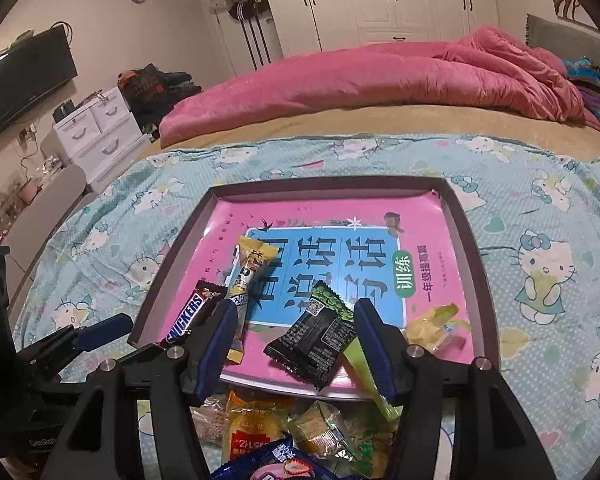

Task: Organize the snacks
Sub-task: 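Open the right gripper to release the black-green pack and withdraw both grippers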

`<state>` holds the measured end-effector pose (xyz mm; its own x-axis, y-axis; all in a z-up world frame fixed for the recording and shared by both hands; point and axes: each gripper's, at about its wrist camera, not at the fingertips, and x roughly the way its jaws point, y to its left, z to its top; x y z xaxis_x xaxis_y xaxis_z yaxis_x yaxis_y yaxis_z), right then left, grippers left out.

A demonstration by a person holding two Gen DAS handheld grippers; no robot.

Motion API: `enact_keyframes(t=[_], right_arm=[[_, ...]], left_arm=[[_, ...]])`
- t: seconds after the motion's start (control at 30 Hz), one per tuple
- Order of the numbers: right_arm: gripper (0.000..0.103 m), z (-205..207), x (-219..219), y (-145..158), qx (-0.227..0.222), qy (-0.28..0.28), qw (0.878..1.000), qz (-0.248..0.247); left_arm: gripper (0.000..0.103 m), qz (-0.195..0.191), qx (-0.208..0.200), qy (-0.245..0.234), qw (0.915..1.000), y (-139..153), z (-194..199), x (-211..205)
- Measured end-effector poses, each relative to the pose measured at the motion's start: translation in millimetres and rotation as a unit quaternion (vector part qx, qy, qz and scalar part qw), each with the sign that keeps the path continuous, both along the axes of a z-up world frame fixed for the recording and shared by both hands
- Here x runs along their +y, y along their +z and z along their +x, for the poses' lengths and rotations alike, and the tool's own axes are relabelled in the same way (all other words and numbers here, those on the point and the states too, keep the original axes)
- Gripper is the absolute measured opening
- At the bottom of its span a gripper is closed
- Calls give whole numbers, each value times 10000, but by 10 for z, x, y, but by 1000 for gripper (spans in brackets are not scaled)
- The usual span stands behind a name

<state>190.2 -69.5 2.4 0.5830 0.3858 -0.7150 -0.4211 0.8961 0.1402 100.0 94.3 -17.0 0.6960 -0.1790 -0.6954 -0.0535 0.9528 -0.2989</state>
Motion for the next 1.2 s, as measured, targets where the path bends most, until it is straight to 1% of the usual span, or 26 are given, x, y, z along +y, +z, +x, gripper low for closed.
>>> enact_keyframes(t=[0.2, 0.53, 0.67, 0.83, 0.97, 1.2], right_arm=[[64, -49, -47, 79, -111, 35, 9999, -5], [66, -144, -173, 223, -290, 10, 9996, -17], [69, -183, -249, 286, -355, -26, 9994, -14], [70, -223, -354, 346, -419, -88, 9991, 9], [70, -252, -459, 392, -468, -150, 9988, 34], [70, -332, -609, 458, -560, -249, 9981, 15]], left_arm=[[77, 25, -25, 54, 10000, 38, -44, -5], [77, -63, -118, 224, 9997, 161, -152, 55], [78, -149, -88, 254, 9995, 195, -186, 66], [78, -256, -80, 312, 9992, 259, -241, 73], [78, -339, -95, 275, 9990, 308, -275, 27], [78, -280, -167, 98, 9994, 367, -320, -129]])
